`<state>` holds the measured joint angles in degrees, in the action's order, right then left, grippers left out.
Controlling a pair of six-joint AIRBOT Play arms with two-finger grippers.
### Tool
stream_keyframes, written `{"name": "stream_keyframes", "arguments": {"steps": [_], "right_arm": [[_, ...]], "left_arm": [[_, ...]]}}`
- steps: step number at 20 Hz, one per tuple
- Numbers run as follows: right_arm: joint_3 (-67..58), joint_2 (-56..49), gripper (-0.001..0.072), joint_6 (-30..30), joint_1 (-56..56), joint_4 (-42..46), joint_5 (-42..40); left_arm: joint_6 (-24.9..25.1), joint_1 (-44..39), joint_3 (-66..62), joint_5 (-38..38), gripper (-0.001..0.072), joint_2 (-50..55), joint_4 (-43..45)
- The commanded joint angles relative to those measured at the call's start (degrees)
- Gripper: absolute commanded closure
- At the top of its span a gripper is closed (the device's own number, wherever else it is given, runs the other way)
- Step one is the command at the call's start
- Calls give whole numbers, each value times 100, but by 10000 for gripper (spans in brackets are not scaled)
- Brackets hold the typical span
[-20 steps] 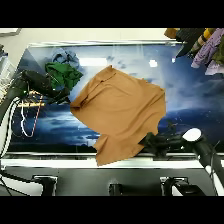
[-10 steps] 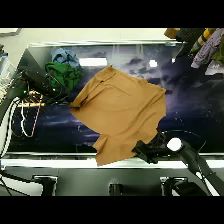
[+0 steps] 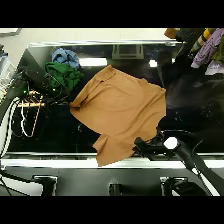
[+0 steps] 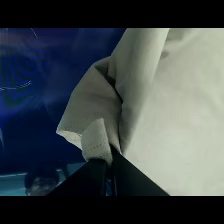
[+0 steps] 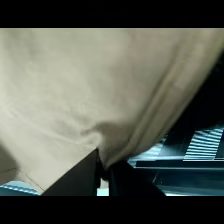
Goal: Fold the clothes and pants, and hang the long-sleeved shirts on hangers.
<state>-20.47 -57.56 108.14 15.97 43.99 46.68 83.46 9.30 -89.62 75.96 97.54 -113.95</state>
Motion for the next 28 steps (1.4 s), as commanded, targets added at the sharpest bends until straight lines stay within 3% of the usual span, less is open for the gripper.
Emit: {"name": "stream_keyframes", "arguments": {"steps": [1,4,10,14,18,22,26,28], "right_arm": [[-269,188,683,-271,-28,-396,-26],[-1285,535,683,-409,-575,-201,26],[-4933,555,682,-896,-1794,-153,997],[-7643,579,682,-892,-1827,-142,1937],[-9656,625,682,-354,-1827,435,2074],[-9984,671,682,-243,-1827,651,1967],[-9938,243,682,111,-1827,1351,2286],[-9589,-162,682,122,-1827,1484,2579]], "left_arm": [[35,42,-2,-7,692,-90,-63],[466,352,-232,-2,692,-280,-861],[507,1075,-1757,-59,692,-1060,-1611],[-92,1742,-2920,-369,692,-2229,-1650],[-98,2175,-2826,-1091,692,-3939,-944],[-101,2168,-2675,-1504,692,-4811,-254],[-68,2164,-2352,-1318,692,-4621,-334],[262,1974,-1849,-1207,693,-4343,-616]]}}
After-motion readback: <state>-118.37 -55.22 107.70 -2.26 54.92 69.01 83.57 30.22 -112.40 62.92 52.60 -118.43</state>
